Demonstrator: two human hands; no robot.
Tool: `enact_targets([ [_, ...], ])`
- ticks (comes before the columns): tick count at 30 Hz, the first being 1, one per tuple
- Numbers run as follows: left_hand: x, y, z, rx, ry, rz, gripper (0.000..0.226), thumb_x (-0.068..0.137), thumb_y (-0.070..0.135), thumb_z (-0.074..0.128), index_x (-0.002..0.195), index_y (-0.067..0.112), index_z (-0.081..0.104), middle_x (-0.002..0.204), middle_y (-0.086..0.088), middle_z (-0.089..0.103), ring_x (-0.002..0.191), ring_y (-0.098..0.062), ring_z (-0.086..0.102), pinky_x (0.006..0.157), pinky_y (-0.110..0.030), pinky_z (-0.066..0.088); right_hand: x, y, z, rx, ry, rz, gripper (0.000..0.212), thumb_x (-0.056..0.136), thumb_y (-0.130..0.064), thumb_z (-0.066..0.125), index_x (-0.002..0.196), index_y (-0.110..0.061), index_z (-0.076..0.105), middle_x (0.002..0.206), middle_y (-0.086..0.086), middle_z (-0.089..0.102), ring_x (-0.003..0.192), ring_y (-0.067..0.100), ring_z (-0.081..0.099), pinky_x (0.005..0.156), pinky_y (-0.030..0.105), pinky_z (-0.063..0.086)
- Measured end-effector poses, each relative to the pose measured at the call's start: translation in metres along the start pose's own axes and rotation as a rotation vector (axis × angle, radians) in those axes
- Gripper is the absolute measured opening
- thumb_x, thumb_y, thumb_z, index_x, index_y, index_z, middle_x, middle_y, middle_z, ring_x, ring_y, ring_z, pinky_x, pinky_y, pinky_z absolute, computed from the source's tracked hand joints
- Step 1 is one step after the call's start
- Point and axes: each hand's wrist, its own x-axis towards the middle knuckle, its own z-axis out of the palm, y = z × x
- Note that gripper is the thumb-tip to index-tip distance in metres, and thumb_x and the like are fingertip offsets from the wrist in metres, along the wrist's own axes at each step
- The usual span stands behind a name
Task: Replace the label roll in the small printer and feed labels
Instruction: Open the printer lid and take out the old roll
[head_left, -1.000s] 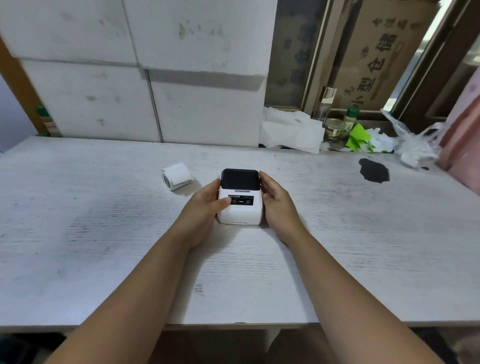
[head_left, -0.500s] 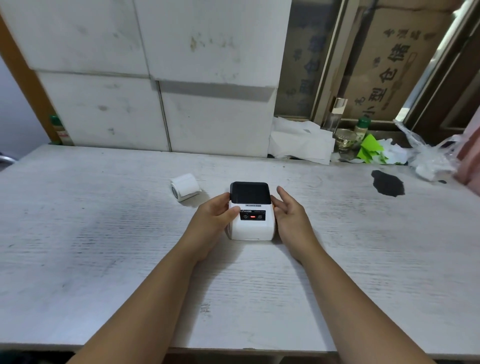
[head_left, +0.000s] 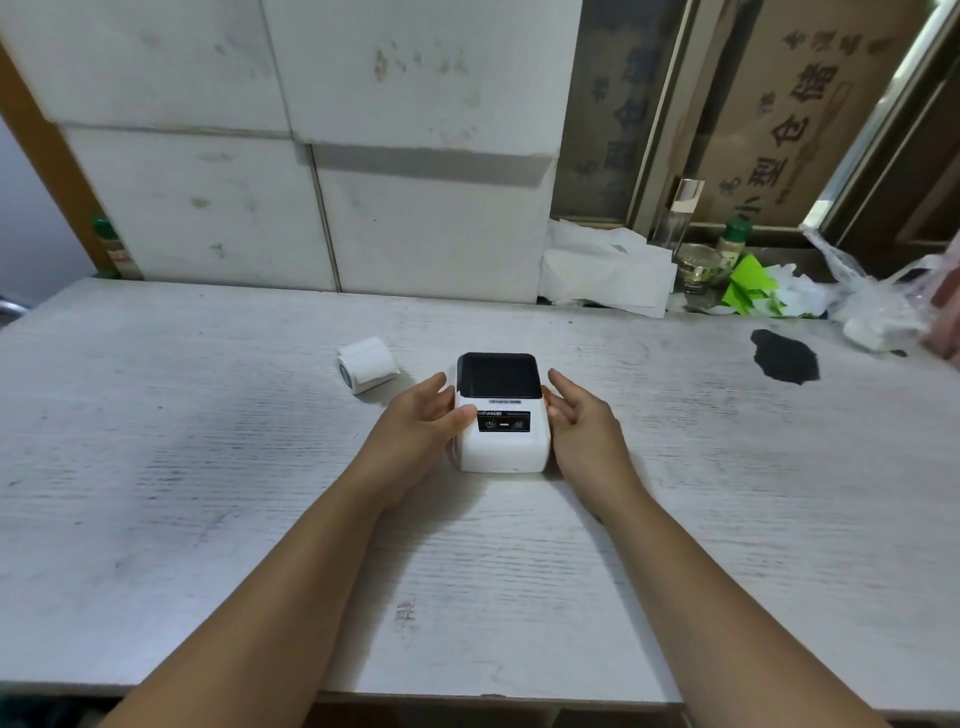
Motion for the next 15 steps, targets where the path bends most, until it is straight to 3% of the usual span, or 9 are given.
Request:
enact_targets([
  [3,0.0003,0.0005,-0.0014,0.018,0.001,-0.004,0.065,0.089,0.018,0.061,0.145,0.012,0.030,0.144,-0.002,0.046,0.126,-0.008,0.047,0.098,-0.020,0.035,-0.0019,-0.0006,0.0006,-0.019,0.006,-0.005,0.049,0.096,-0.008,0.044,0.141,-0.029,0.044,0.135,-0.002,0.060,0.123,0.012,0.056,0.102,0.042,0.049],
  [7,-0.0005,0.0028,-0.0023,0.025,0.028,0.003,0.063,0.089,0.017,0.061,0.145,0.012,0.031,0.144,-0.002,0.045,0.125,-0.009,0.048,0.087,-0.013,0.038,-0.0043,-0.0021,0.0009,-0.055,0.020,-0.027,0.056,0.092,0.000,0.046,0.136,-0.035,0.050,0.126,-0.002,0.067,0.114,0.008,0.061,0.096,0.039,0.053],
  [11,-0.0029,0.0027,-0.0017,0.029,0.034,0.005,0.065,0.089,0.019,0.062,0.145,0.012,0.030,0.142,-0.002,0.048,0.123,-0.007,0.050,0.086,-0.011,0.039,-0.0061,-0.0007,-0.0002,-0.002,0.019,-0.019,0.055,0.093,-0.007,0.050,0.139,-0.035,0.044,0.124,-0.004,0.067,0.112,0.007,0.062,0.098,0.038,0.051],
  [15,-0.0058,0.0004,0.0001,0.023,0.093,0.020,0.061,0.084,0.021,0.067,0.139,0.019,0.040,0.133,0.000,0.057,0.111,-0.004,0.058,0.071,-0.005,0.046,-0.0082,-0.0003,-0.0011,0.012,0.052,-0.024,0.033,0.093,-0.012,0.049,0.119,-0.032,0.052,0.109,-0.011,0.070,0.089,0.008,0.066,0.065,0.024,0.054],
])
